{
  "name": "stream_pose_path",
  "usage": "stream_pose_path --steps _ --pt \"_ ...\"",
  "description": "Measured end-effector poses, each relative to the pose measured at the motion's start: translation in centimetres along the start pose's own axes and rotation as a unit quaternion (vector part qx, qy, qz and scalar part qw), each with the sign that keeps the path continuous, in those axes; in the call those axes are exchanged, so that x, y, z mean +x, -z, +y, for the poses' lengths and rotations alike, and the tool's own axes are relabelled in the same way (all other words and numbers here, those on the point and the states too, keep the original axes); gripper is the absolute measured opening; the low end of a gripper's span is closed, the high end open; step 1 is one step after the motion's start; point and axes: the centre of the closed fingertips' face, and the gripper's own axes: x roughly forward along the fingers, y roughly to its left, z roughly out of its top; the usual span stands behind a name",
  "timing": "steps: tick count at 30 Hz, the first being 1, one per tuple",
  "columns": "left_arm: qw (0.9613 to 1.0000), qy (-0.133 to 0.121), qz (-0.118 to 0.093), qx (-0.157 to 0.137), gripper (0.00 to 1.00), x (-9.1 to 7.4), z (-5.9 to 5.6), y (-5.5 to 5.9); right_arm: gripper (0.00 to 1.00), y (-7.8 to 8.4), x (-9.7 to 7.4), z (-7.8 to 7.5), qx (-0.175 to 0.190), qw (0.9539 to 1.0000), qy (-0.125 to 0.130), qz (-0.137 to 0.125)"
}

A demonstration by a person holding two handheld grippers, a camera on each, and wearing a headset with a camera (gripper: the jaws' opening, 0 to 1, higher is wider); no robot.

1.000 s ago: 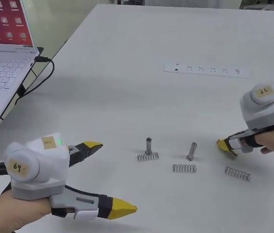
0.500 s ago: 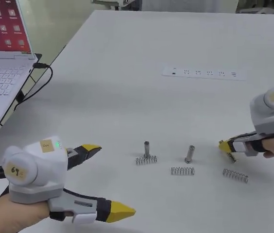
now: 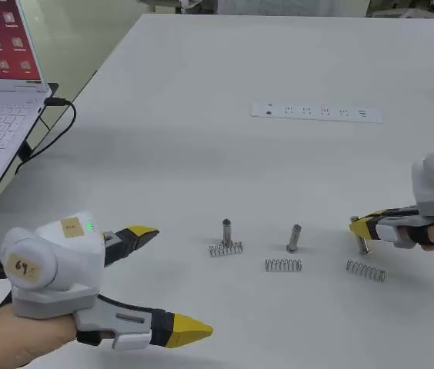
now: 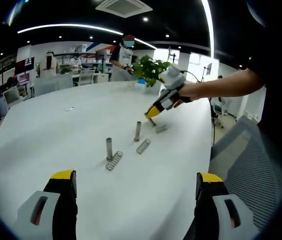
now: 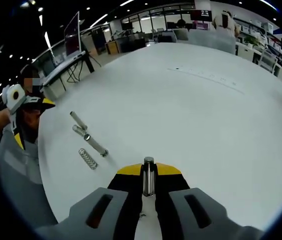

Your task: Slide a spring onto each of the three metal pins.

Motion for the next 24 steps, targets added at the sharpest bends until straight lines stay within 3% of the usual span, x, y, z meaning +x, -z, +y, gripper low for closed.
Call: stream_pose_path --steps 8,24 --pt "1.0 0.004 0.001 0.001 0.96 0.29 -0.14 0.0 0.05 -0.39 -0.32 -0.16 0.0 0.9997 0.004 -0.025" --pt "1.0 0.003 -0.002 -0.001 0.97 0.5 -0.16 0.01 0.05 0.04 -0.98 0.22 -0.028 0.9986 0.012 -0.044"
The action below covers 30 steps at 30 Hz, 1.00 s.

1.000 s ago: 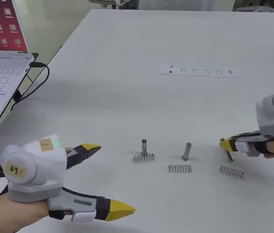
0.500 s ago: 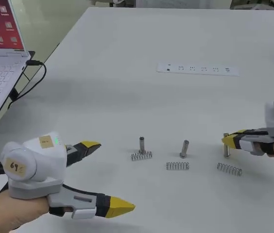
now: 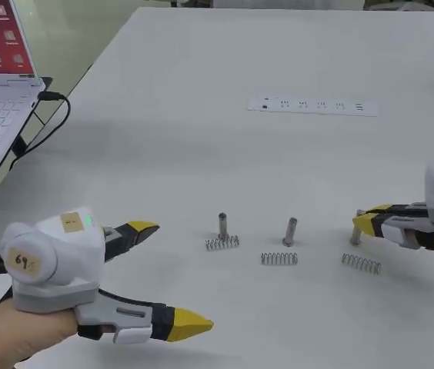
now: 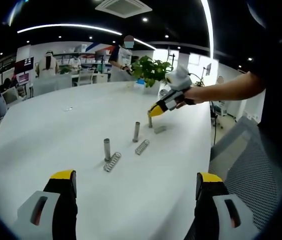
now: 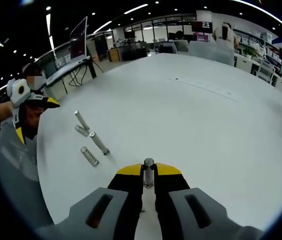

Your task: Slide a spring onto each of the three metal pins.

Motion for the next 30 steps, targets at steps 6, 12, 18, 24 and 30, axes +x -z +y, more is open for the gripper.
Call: stream_pose_path --steps 6,12,18,24,30 --pt "0.9999 -0.006 -0.009 0.0 0.98 -0.1 0.4 -0.3 0.06 0.4 -0.4 0.4 -0.018 0.9998 0.005 0.0" --pt "0.9999 -0.007 -0.011 0.001 0.98 0.0 0.4 -0.4 0.06 0.6 -0.7 0.5 -0.033 0.9994 0.009 0.003" --pt "0.9999 -0.004 -0.011 0.0 0.97 0.1 0.3 -0.4 0.06 0.7 -0.8 0.8 -0.054 0.9985 0.009 0.0" --pt "0.9999 -0.005 -0.016 0.001 0.97 0.0 0.3 -0.6 0.1 0.7 -0.9 0.6 -0.042 0.999 0.013 0.003" --pt "0.9998 -0.007 -0.02 -0.003 0.98 -0.1 0.4 -0.7 0.15 0.8 -1.2 0.5 -0.035 0.9993 0.013 0.0"
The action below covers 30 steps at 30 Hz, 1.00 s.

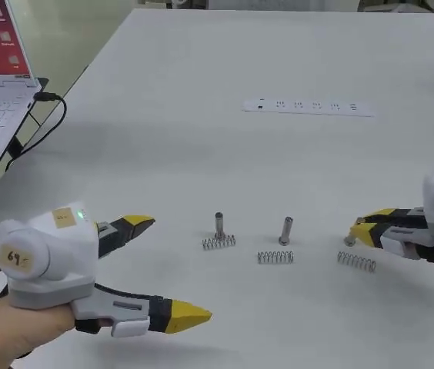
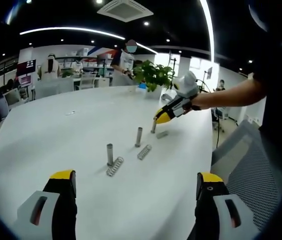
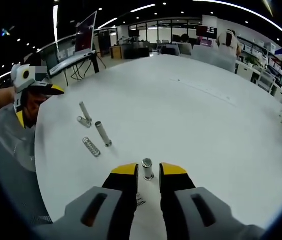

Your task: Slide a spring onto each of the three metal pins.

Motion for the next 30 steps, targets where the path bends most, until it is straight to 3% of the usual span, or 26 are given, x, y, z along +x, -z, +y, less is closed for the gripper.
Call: stream_pose_path --steps 9,19,24,30 --pt "1.0 0.0 0.0 0.0 0.98 0.0 0.0 -0.1 0.28 -0.2 -0.7 -0.1 0.006 0.9999 0.0 -0.015" --pt "1.0 0.003 0.003 0.003 0.98 0.0 0.0 -0.2 0.31 -0.2 -1.3 0.9 -0.008 0.9996 -0.017 -0.021" --pt "1.0 0.006 -0.004 -0.003 0.98 0.1 0.0 -0.5 0.33 -0.2 -1.7 2.0 -0.039 0.9984 -0.03 -0.026" --pt "1.0 0.009 -0.001 0.001 0.98 0.3 -0.1 -0.6 0.35 0.6 -2.0 2.7 -0.1 0.9944 -0.035 -0.008"
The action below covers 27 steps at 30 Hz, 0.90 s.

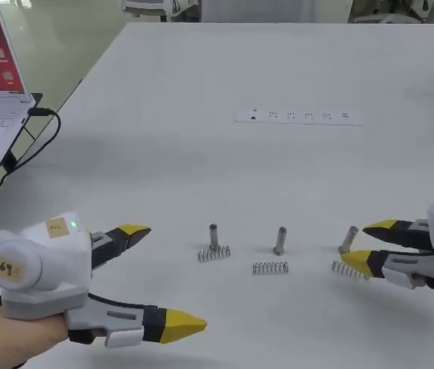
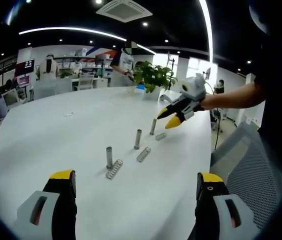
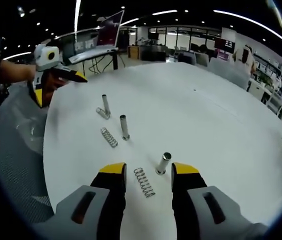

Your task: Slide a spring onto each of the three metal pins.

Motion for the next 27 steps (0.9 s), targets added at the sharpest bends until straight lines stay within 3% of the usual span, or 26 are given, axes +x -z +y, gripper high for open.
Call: stream_pose_path --steps 5,16,27 --pt "1.0 0.001 -0.003 -0.002 0.98 0.0 -0.1 -0.2 0.35 0.8 -0.1 0.5 -0.035 0.9992 -0.009 0.014" --pt "1.0 0.0 -0.005 -0.007 0.98 -0.1 0.0 0.0 0.32 1.3 -0.7 1.6 -0.057 0.9979 -0.021 0.025" --pt "0.9999 -0.002 -0.005 -0.011 0.98 -0.1 -0.1 0.3 0.3 2.2 -0.9 2.0 -0.102 0.9929 -0.031 0.053"
